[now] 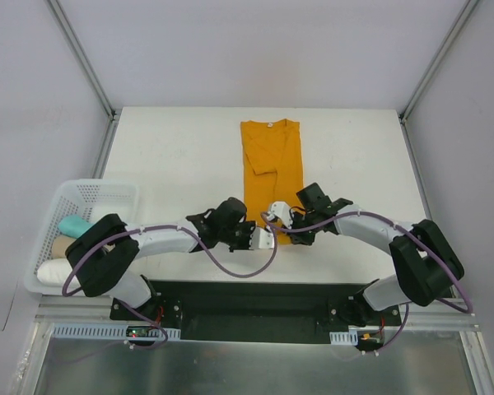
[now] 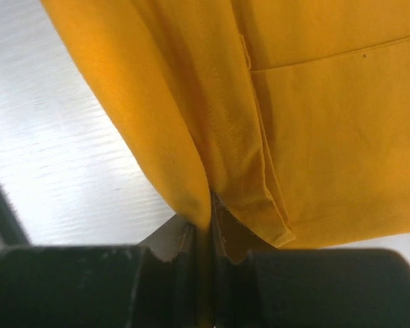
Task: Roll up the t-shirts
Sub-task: Roll the T-shirt to the center of the board.
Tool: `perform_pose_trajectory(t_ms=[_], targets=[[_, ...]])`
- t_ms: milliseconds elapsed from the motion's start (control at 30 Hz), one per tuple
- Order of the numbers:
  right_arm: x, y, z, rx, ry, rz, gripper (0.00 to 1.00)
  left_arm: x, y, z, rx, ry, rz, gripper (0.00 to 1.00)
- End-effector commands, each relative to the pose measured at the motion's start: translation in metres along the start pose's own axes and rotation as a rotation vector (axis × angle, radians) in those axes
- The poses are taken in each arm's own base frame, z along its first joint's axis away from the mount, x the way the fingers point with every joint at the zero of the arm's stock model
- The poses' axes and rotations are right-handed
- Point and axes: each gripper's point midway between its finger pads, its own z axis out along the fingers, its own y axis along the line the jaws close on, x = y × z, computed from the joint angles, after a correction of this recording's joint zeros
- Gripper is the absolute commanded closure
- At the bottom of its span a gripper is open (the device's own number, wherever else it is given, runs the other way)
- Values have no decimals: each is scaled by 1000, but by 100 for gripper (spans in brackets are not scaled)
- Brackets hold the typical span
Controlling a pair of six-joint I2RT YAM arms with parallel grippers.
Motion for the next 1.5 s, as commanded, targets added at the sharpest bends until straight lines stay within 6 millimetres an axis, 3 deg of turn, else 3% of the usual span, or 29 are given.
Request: perform_pose_trajectory(t_ms=[0,67,100,167,233,367,500,767,833,1133,1367,1467], targets=[[-3,35,-23,-151,-14,28,91,-21,-32,-27,248,-30,-212,93],[-3,54,-35,-242,-13,44,92,-21,-48,-34,347,-24,-273,97],[-1,60,-38,-274,-4,61,92,-29,-42,-36,356,-30,-297,98],[3,75,-46,-347,16,113,94,-28,-51,-38,440,-12,-377,100],[5,80,-49,-376,28,117,95,-34,-40,-40,460,-26,-419,100],[7,76,-52,-416,35,174,97,-25,-35,-34,536,12,-532,100],[12,69,-47,-521,72,276,97,-29,-20,-27,568,4,-618,100],[12,41,-42,-638,84,437,98,-11,-5,-5,604,65,-842,100],[15,41,-40,-692,118,493,99,-7,-3,-2,614,62,-876,100],[-4,17,-38,-797,112,551,99,11,17,3,591,40,-1027,99],[4,8,-28,-893,251,675,99,27,35,9,471,80,-1036,73],[4,2,-19,-898,300,757,99,25,51,-6,393,62,-1021,63]])
